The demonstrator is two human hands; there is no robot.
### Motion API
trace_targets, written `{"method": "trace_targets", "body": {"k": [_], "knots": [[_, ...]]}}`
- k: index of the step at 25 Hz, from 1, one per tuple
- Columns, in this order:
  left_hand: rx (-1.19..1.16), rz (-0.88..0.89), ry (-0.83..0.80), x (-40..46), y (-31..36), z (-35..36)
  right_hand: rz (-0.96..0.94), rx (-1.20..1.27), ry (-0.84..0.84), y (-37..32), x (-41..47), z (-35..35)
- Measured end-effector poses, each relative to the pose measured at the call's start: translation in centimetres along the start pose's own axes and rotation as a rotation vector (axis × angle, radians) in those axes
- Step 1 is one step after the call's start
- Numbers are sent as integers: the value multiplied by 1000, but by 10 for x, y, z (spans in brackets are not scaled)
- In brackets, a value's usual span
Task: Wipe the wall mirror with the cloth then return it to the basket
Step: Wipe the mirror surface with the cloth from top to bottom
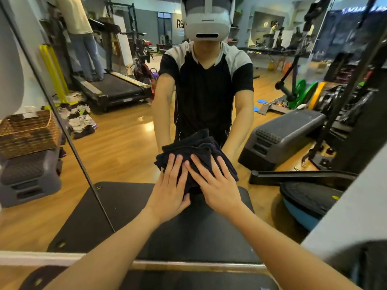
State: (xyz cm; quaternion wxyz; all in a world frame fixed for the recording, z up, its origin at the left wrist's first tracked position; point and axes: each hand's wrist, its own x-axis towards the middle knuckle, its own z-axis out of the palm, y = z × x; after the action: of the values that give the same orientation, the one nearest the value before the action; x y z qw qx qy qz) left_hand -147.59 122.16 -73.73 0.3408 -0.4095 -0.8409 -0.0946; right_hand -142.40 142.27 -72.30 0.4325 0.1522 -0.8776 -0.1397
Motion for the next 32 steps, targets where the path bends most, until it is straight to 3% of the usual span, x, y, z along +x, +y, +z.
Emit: {"method": "trace_targets", "body": {"k": [8,19,32], "knots": [[36,55,115,116,92,-11,7,-61,61,137,-14,-58],[88,264,216,269,230,-12,180,-194,157,306,-76,-116],[89,344,278,291,305,34,367,-104,248,333,-139,-109]]}}
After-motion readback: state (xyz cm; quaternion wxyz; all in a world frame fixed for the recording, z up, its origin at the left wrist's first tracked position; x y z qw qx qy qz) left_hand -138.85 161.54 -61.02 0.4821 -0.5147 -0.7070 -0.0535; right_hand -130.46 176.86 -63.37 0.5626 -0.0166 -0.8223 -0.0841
